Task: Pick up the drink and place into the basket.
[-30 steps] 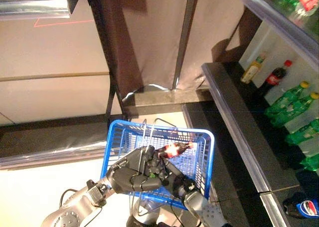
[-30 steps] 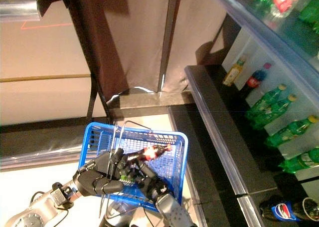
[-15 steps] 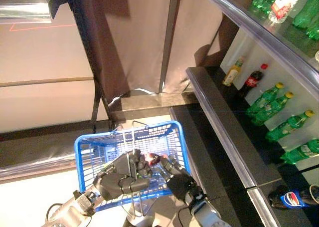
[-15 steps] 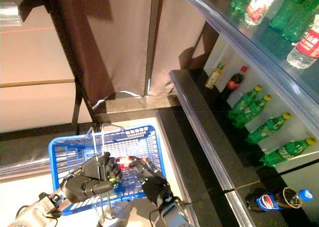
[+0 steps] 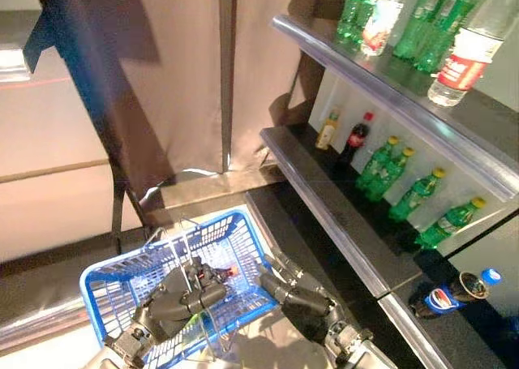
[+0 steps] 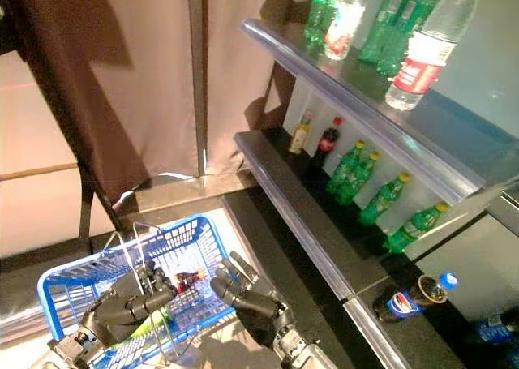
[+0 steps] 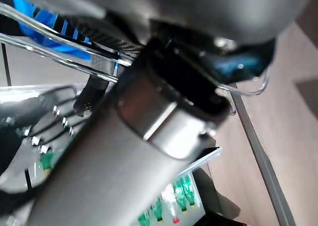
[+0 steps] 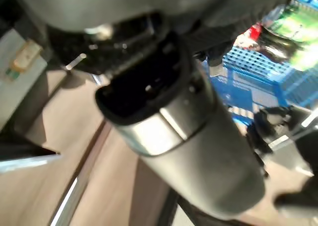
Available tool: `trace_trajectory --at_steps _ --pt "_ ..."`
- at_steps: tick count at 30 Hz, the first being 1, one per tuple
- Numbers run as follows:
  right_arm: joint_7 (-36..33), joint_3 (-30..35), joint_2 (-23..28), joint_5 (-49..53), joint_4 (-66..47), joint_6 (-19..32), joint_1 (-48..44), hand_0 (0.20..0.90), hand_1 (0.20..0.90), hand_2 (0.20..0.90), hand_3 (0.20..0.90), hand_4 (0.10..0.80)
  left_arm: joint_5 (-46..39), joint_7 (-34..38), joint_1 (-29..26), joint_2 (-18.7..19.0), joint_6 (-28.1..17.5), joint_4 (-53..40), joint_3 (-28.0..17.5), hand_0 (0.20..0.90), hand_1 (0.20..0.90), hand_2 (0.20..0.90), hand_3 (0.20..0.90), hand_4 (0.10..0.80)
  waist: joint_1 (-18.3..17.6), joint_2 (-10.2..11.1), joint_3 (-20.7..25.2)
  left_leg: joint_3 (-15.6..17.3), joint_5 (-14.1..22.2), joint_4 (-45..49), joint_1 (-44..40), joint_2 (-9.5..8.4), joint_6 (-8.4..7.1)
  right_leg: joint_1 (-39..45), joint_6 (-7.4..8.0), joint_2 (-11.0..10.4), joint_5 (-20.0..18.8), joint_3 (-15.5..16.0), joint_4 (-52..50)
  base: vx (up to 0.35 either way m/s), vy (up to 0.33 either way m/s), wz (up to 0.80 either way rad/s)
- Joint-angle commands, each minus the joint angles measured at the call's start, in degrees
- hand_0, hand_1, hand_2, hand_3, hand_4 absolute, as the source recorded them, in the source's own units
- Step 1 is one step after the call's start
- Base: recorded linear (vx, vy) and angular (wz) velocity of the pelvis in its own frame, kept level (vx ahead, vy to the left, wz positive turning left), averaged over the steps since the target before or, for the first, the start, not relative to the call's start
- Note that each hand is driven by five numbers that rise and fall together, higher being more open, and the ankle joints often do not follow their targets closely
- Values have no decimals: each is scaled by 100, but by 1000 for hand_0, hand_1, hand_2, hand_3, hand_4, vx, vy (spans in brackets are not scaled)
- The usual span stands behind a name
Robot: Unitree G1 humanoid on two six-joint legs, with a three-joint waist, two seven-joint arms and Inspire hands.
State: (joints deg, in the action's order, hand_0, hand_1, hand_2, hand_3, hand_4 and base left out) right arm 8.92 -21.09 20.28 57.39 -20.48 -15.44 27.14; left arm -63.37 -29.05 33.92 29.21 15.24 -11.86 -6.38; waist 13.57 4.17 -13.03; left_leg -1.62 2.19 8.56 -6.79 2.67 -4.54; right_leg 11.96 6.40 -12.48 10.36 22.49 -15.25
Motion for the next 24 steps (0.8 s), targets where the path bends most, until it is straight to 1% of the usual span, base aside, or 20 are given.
trace_trajectory --at_steps 1,2,4,5,7,8,9,11,14,15,17,19,22,23,24 --pt "609 231 221 -69 -558 192 -289 900 900 900 900 800 -607 -534 -678 -314 -1271 -1249 182 300 300 300 200 100 -212 -191 605 159 15 142 -116 -211 185 246 57 352 -509 -154 454 -126 -5 -21" --pt "628 329 308 -112 -600 198 -265 900 900 900 900 800 -446 -436 -684 -301 -1449 -1191 202 300 300 300 200 100 -274 -189 626 208 20 87 -134 -203 201 211 66 348 -521 -212 489 -127 -10 -22" --pt "735 470 402 -150 -577 209 -248 900 900 900 900 800 -393 -205 -712 -248 -1657 -1064 247 300 300 300 200 100 -386 -180 643 287 15 12 -148 -176 219 154 84 341 -556 -314 553 -132 -14 -20" --pt "731 489 411 -157 -572 199 -244 900 900 900 900 800 -395 -147 -718 -247 -1665 -1053 256 300 300 300 200 100 -395 -181 646 301 14 2 -151 -172 222 146 85 341 -561 -332 561 -167 -11 -26" --pt "662 715 547 -260 -395 164 -211 900 900 900 900 800 -257 374 -823 -243 -1923 -744 304 300 300 300 200 100 -594 -167 661 471 10 -142 -185 -130 261 52 124 319 -621 -499 666 -179 -10 -30" --pt "645 728 552 -269 -381 165 -211 900 900 900 900 800 -247 401 -832 -246 -1935 -726 310 300 300 300 200 100 -598 -168 659 485 9 -154 -190 -127 264 46 126 318 -627 -514 672 -208 -19 -34" --pt "665 852 602 -410 -197 142 -177 900 900 900 900 800 -83 714 -880 -279 -2149 -505 345 300 300 300 200 100 -731 -158 641 602 -2 -241 -195 -98 293 -36 149 306 -679 -657 742 -198 -21 -29" --pt "580 977 633 -508 72 91 -148 900 900 900 900 800 -15 1059 -925 -316 -2310 -210 357 300 300 300 200 100 -865 -131 617 736 -15 -330 -199 -62 320 -130 176 286 -764 -838 842 -253 -36 -42" --pt "658 1108 559 -838 732 172 -145 900 900 900 900 800 62 1483 -1059 -480 -2605 442 353 300 300 300 200 100 -1100 -75 627 1022 -30 -463 -170 -5 339 -295 230 246 -930 -1113 1059 -253 -38 -54" --pt "543 1127 495 -1023 1025 265 -176 900 900 900 900 800 116 1694 -1127 -571 -2679 706 366 300 300 300 200 100 -1174 -57 635 1142 -28 -487 -150 18 337 -354 245 222 -998 -1204 1141 -219 -31 -51" --pt "391 1118 434 -1235 1402 382 -215 900 900 900 900 800 230 1833 -1254 -618 -2834 1090 376 300 300 300 200 100 -1276 -40 631 1256 -6 -522 -137 23 344 -420 266 200 -1066 -1306 1228 -178 -19 -52" --pt "208 1111 345 -1531 1861 499 -264 900 900 900 900 800 381 2043 -1395 -676 -2896 1442 398 300 300 300 200 100 -1372 -35 621 1375 26 -529 -118 29 352 -492 283 169 -1131 -1394 1297 -168 -13 -33" --pt "-70 1070 188 -1805 2613 640 -328 900 900 900 900 800 420 2154 -1623 -770 -2959 2101 396 300 300 300 200 100 -1499 -28 605 1512 86 -526 -113 15 366 -574 312 123 -1220 -1506 1372 -139 -17 -43" --pt "-228 1054 135 -1879 2850 611 -361 900 900 900 900 800 436 2203 -1697 -794 -2943 2286 401 300 300 300 200 100 -1538 -34 600 1548 98 -537 -120 10 370 -598 320 112 -1245 -1528 1388 -128 -21 -33" --pt "-422 1009 36 -2050 3351 683 -456 900 900 900 900 800 412 2271 -1862 -873 -2953 2651 416 300 300 300 200 100 -1589 -52 595 1605 113 -566 -132 6 373 -625 329 97 -1285 -1551 1427 -108 -28 -20"
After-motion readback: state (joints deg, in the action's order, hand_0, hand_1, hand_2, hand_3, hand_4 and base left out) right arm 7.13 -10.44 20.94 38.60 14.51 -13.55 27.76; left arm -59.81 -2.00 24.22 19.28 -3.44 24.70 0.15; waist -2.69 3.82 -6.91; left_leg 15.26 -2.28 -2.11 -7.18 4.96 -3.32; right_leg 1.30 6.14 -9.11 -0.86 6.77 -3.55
